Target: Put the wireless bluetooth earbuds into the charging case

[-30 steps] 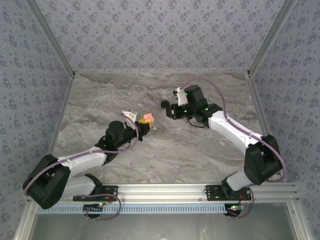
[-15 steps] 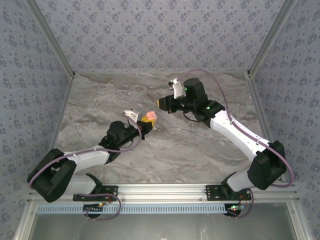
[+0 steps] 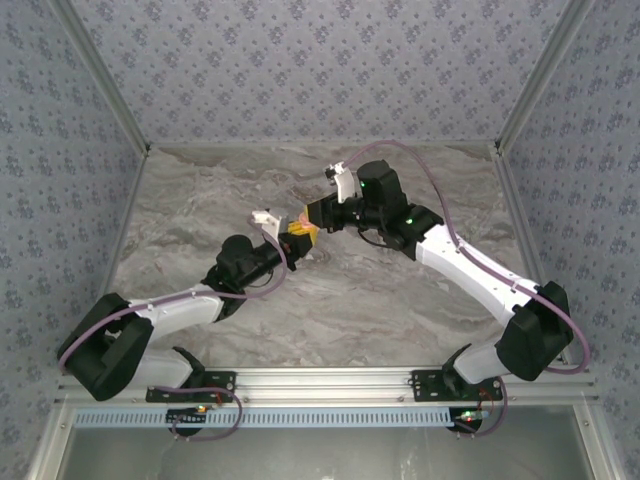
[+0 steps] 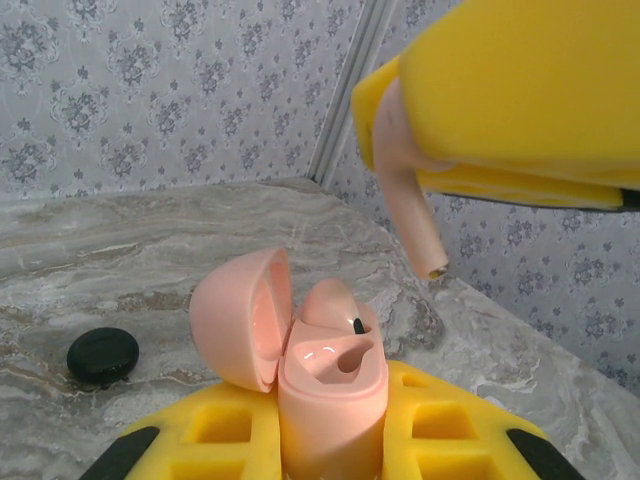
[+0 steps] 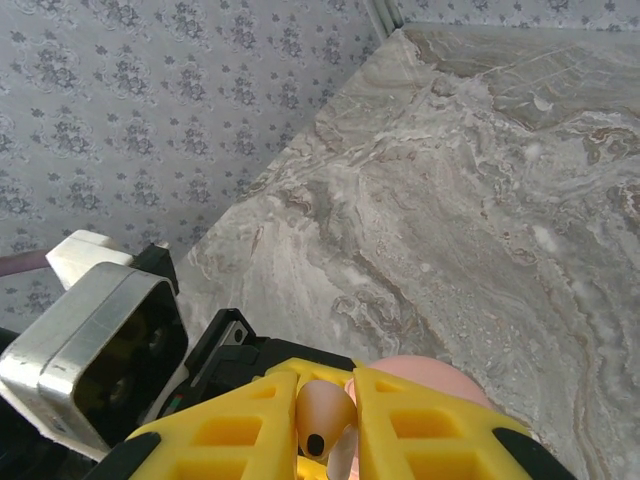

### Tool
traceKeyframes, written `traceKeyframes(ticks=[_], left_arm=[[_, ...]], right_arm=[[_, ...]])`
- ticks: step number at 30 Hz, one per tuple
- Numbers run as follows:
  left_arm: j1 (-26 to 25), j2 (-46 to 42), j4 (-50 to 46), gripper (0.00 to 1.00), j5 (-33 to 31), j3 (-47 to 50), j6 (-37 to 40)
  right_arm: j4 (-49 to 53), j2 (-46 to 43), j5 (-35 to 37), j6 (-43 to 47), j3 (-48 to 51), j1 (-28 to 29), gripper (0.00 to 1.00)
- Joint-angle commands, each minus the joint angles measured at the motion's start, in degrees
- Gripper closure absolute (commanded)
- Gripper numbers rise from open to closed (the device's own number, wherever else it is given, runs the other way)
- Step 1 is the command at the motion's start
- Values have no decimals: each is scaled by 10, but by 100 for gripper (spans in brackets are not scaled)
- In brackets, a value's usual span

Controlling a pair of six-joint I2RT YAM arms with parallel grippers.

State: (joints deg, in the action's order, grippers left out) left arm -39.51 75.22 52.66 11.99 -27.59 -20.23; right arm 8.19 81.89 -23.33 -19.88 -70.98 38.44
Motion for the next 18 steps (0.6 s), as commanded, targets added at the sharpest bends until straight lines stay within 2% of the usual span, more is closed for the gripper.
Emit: traceKeyframes(ticks=[1, 18], left_arm=[[-4, -4, 19, 85, -8, -25, -6], [-9, -33, -11, 85, -15, -35, -11]], right_arm=[[-15, -12, 17, 13, -16, 5, 80], [-20, -16, 42, 21, -14, 15, 80]])
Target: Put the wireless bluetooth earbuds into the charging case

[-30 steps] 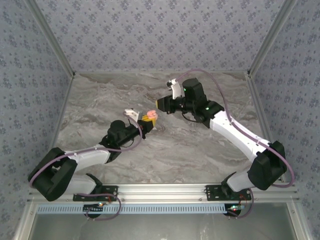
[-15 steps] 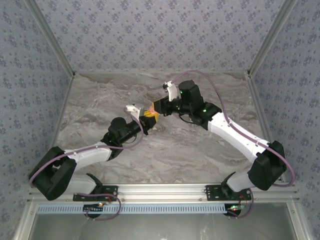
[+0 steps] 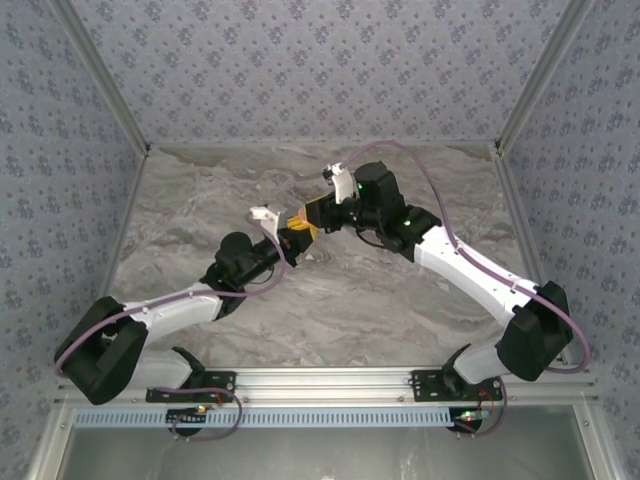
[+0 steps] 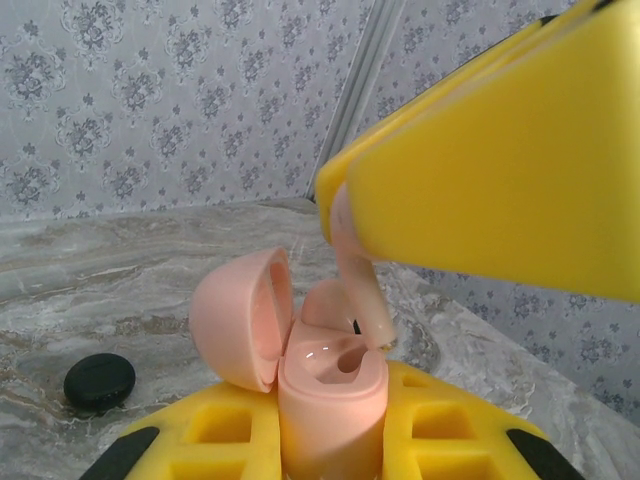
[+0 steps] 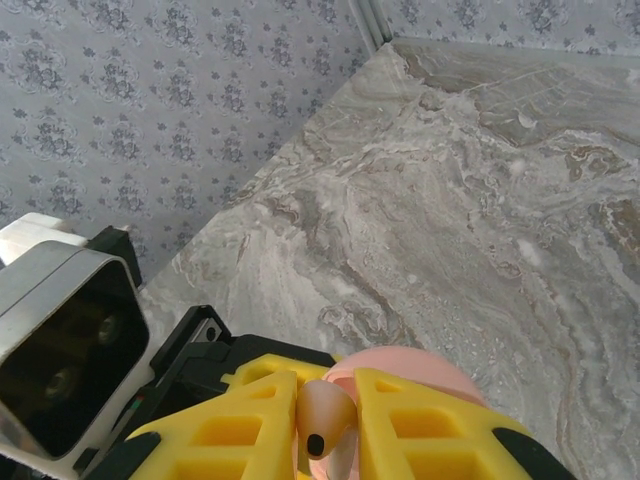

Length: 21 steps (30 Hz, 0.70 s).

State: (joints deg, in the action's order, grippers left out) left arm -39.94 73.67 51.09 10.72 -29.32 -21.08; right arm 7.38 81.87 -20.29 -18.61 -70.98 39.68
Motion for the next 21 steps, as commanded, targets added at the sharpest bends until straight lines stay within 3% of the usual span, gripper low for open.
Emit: traceKeyframes(ticks=[1, 21], left_arm=[[-5, -19, 3, 85, -3, -18, -3], [-5, -26, -12, 86, -11, -27, -15]], right_arm=[[-12, -16, 12, 9, -14, 2, 80], [-3, -14, 15, 17, -10, 4, 80]])
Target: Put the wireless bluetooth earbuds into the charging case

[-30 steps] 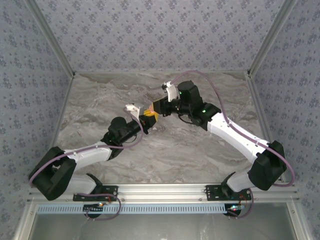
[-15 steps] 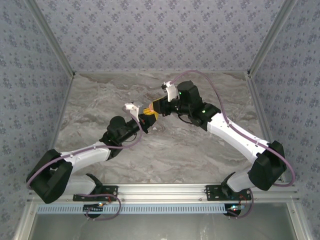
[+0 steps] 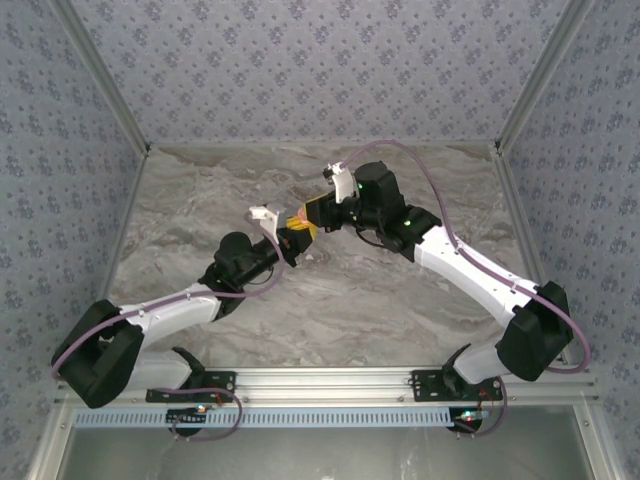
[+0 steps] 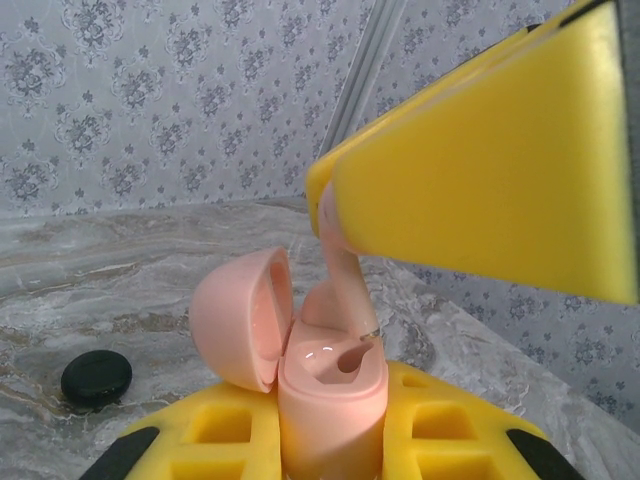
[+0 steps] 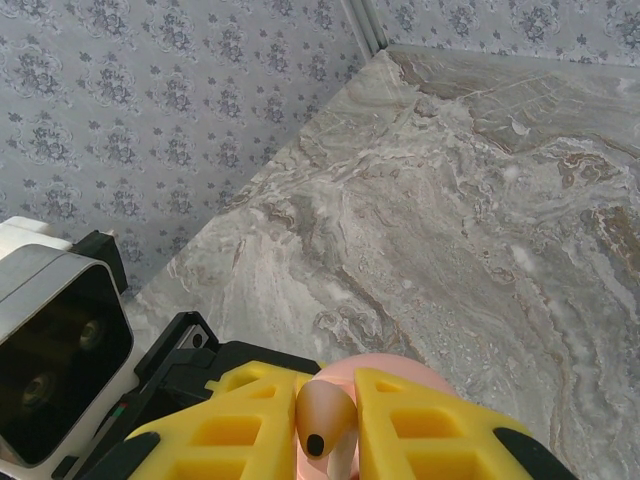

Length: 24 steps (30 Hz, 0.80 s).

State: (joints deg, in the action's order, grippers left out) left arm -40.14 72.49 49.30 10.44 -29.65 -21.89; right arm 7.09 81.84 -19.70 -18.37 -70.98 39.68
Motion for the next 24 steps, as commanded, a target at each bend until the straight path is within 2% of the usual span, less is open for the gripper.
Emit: traceKeyframes(ticks=[1, 24], left_arm=[[-3, -14, 6, 86, -9, -24, -8], [-3, -11, -8, 86, 1, -42, -18]], right_arm=[[0, -14, 8, 14, -10, 4, 80], [10, -10, 8, 22, -11, 5, 80]])
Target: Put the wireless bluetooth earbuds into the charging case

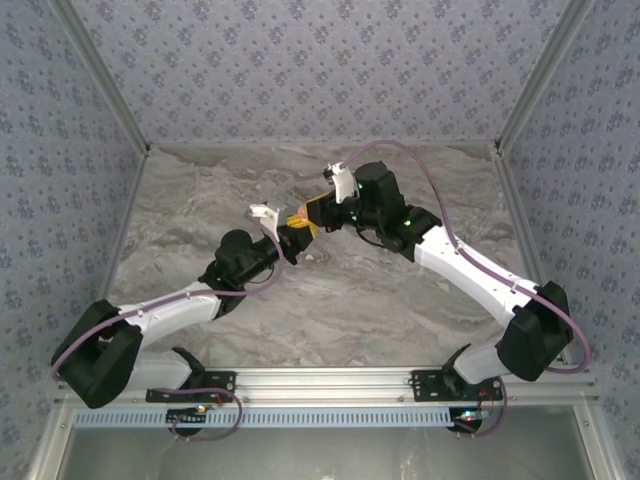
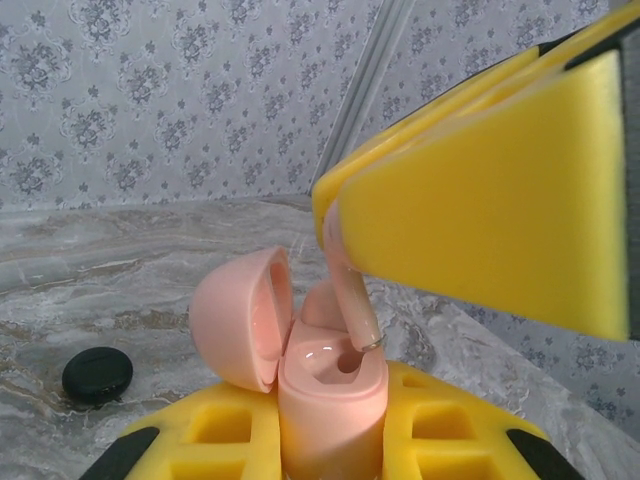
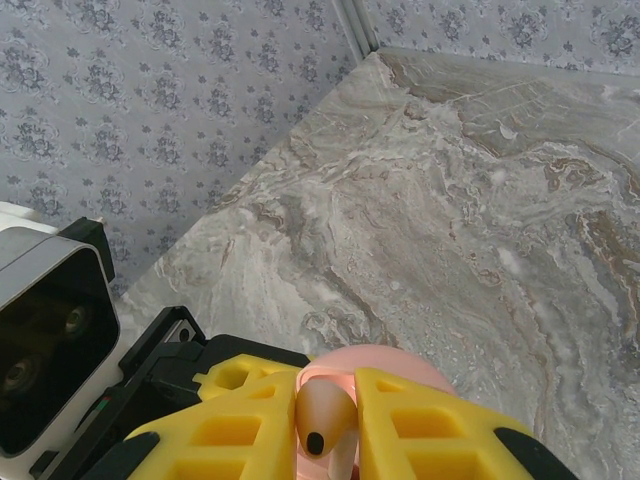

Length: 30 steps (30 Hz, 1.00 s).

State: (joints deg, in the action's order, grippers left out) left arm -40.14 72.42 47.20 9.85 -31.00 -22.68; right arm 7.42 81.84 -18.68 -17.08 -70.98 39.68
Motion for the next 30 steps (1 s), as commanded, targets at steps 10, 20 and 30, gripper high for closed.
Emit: traceKeyframes(ticks=[10, 20, 30], left_arm=[[-3, -11, 11, 86, -8, -30, -14], [-3, -22, -9, 87, -28, -30, -7], [-2, -25, -14, 87, -34, -30, -5]], right_arm=[[12, -9, -8, 13, -14, 8, 80], [26, -18, 7, 22, -14, 14, 80], [32, -22, 14, 28, -14, 18, 80]])
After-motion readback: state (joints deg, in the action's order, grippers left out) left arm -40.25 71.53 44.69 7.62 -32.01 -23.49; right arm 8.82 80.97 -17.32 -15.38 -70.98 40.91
